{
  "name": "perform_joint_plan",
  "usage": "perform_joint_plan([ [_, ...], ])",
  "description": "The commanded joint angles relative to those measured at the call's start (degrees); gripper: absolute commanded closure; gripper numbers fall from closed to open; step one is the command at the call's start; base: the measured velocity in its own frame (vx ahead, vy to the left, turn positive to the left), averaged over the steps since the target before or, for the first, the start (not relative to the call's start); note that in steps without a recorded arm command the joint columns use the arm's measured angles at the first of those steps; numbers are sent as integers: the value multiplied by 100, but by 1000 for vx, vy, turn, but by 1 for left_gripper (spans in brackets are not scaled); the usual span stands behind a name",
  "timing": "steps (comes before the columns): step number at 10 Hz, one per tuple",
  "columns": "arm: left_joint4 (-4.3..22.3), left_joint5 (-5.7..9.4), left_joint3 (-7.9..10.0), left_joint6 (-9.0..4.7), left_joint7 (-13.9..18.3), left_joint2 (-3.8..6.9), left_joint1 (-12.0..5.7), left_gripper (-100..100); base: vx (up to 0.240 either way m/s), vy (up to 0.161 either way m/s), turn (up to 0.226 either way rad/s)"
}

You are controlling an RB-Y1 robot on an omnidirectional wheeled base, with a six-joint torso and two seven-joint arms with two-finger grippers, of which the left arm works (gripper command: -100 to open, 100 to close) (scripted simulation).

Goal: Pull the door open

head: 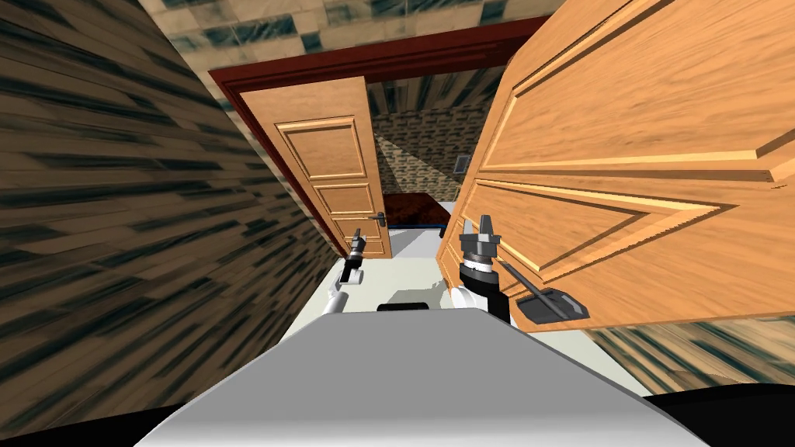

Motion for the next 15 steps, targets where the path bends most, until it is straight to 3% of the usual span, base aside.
perform_joint_plan([
  [1,286,42,-12,0,6,35,-140,-100,67,19,-14],
  [2,309,42,-12,0,6,35,-140,-100,44,13,-11],
  [4,693,111,-32,35,11,91,-386,-100,71,12,-25],
  [5,735,111,-32,35,11,91,-386,-100,57,8,-12],
  [11,1892,310,-88,136,25,246,-1087,-100,88,20,-27],
  [15,2315,369,-105,166,29,291,-1295,-100,49,10,-13],
])
